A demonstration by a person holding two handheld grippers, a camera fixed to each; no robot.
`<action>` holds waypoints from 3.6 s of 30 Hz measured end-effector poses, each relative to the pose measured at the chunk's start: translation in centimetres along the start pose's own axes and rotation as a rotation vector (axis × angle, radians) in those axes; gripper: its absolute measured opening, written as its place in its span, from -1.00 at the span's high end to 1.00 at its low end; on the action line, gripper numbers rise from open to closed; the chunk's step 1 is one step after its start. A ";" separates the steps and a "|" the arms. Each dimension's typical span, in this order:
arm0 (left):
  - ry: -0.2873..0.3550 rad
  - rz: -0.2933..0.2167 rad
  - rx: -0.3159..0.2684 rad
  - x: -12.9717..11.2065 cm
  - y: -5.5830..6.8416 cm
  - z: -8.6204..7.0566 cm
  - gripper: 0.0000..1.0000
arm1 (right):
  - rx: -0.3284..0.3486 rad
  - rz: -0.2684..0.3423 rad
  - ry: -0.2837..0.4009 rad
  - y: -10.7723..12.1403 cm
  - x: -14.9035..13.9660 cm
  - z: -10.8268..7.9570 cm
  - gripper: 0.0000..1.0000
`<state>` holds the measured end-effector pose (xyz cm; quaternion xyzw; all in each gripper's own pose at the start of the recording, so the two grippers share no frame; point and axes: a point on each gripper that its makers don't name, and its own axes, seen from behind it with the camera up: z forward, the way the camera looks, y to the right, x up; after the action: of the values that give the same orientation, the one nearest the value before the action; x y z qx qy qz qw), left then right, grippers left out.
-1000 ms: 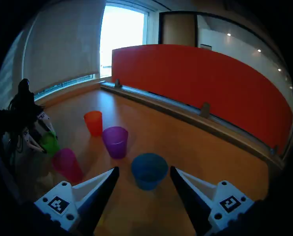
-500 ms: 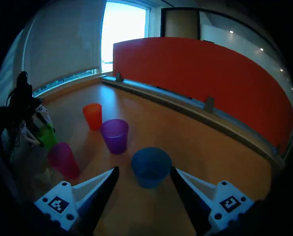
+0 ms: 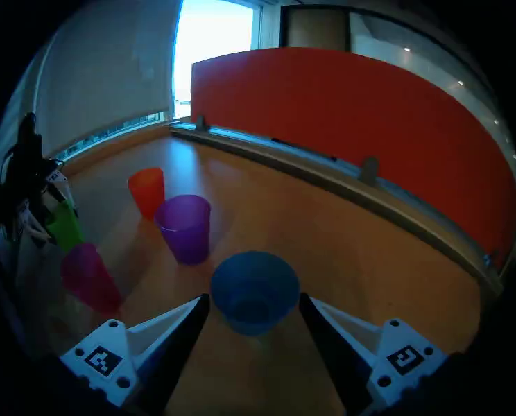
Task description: Pour water
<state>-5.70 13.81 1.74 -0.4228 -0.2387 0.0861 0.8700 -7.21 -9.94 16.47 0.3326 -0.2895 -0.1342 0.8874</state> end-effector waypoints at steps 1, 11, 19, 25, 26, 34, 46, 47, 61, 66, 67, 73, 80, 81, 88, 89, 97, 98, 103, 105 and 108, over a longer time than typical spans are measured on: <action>0.002 0.001 0.002 0.0 0.0 0.0 -0.71 | -0.001 0.000 -0.002 0.1 -0.1 0.2 -1.00; 0.017 -0.003 0.014 0.6 -0.2 -0.4 -0.71 | 0.006 0.005 -0.005 0.2 -0.3 2.0 -1.00; 0.019 -0.006 0.020 0.7 -0.4 -0.5 -0.71 | 0.018 0.016 0.002 -0.2 -0.4 2.6 -0.80; 0.022 -0.012 0.024 0.7 -0.6 -0.5 -0.71 | 0.016 0.013 0.010 -0.1 -0.4 2.4 -0.78; 0.024 -0.012 0.024 0.8 -0.7 -0.5 -0.71 | 0.015 0.012 0.011 -0.1 -0.3 2.3 -0.78; 0.054 -0.020 0.032 2.0 -0.8 -0.8 -0.70 | 0.014 0.014 0.060 -0.6 2.0 0.4 -0.77; 0.146 -0.019 0.061 6.3 -0.5 -2.6 -0.71 | 0.022 0.026 0.170 -3.2 7.7 -5.1 -0.77; 0.156 -0.014 0.069 6.8 -0.5 -2.8 -0.71 | 0.022 0.026 0.177 -3.5 8.1 -5.6 -0.77; 0.222 0.015 0.090 10.5 1.2 -4.9 -0.71 | 0.018 0.005 0.272 -6.9 11.0 -10.9 -0.77; 0.254 0.017 0.091 11.7 1.8 -5.7 -0.70 | 0.019 -0.001 0.305 -7.9 11.9 -12.4 -0.77; 0.262 0.016 0.091 11.9 1.9 -5.8 -0.70 | 0.019 -0.003 0.311 -8.1 12.1 -12.7 -0.77; 0.299 0.015 0.096 12.9 2.4 -6.6 -0.71 | 0.022 -0.018 0.341 -9.2 13.1 -13.9 -0.77; 0.327 0.030 0.096 13.7 3.1 -7.2 -0.72 | 0.028 -0.019 0.368 -10.4 13.9 -14.7 -0.77; 0.330 0.031 0.095 13.9 3.2 -7.2 -0.73 | 0.029 -0.019 0.372 -10.5 14.0 -14.8 -0.77; 0.356 0.025 0.088 14.6 3.8 -7.5 -0.73 | 0.032 -0.021 0.395 -11.2 14.7 -15.4 -0.78; 0.359 0.024 0.086 14.7 3.9 -7.5 -0.73 | 0.033 -0.023 0.398 -11.4 14.7 -15.5 -0.77; 0.380 0.014 0.078 15.5 4.5 -7.5 -0.73 | 0.039 -0.038 0.432 -12.4 15.9 -16.3 -0.77; 0.382 0.011 0.076 15.6 4.6 -7.5 -0.73 | 0.041 -0.040 0.438 -12.5 16.1 -16.4 -0.77; 0.389 0.006 0.065 15.8 5.1 -7.4 -0.73 | 0.059 -0.043 0.470 -13.3 16.6 -16.6 -0.77; 0.390 0.008 0.063 15.9 5.3 -7.4 -0.73 | 0.065 -0.043 0.483 -13.6 16.8 -16.7 -0.77; 0.391 0.016 0.061 16.0 5.6 -7.3 -0.73 | 0.073 -0.046 0.505 -14.0 17.3 -16.9 -0.77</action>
<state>12.08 17.89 -0.93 -0.4067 -0.0592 0.0162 0.9115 16.10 -19.17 4.11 0.3941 -0.0557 -0.0567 0.9156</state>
